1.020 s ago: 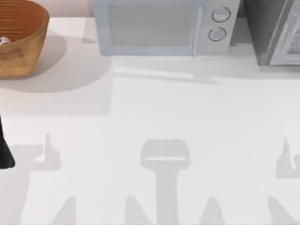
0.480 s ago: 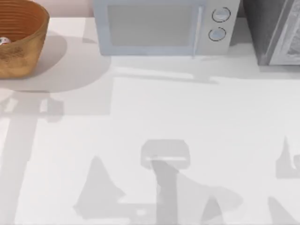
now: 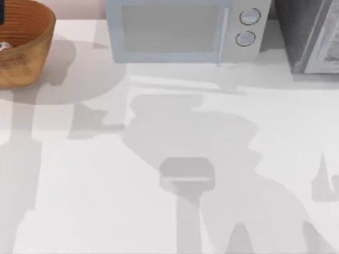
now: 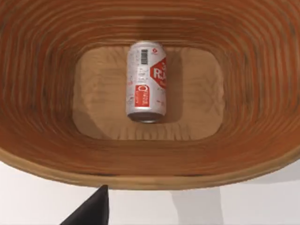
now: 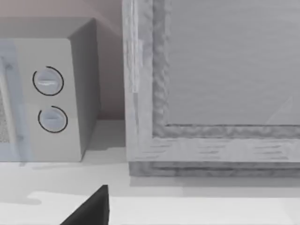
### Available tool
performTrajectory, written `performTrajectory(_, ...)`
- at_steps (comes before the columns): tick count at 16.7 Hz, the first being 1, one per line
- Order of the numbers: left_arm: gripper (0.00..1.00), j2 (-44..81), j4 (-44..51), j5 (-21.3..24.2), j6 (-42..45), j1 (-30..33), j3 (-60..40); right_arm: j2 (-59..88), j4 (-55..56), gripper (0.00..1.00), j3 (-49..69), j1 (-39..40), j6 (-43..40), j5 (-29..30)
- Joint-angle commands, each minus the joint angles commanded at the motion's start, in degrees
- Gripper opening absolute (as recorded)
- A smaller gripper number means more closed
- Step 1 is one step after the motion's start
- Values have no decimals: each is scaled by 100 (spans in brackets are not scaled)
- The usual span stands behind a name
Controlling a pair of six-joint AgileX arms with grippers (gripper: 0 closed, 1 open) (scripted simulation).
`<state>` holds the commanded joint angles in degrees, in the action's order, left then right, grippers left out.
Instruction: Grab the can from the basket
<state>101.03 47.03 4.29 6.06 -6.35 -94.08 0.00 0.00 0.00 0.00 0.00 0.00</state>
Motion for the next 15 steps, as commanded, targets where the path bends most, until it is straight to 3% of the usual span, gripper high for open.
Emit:
performTrajectory(8,100,3537,1593,162,283,-212,-3530,0,0,100,0,0,0,0)
performTrajectory(11,100,4244,1900,199,347,-253,-4284,0,0,100,0,0,0,0)
performTrajectory(15,100,4488,2004,212,370,-267,-4554,0,0,100,0,0,0,0)
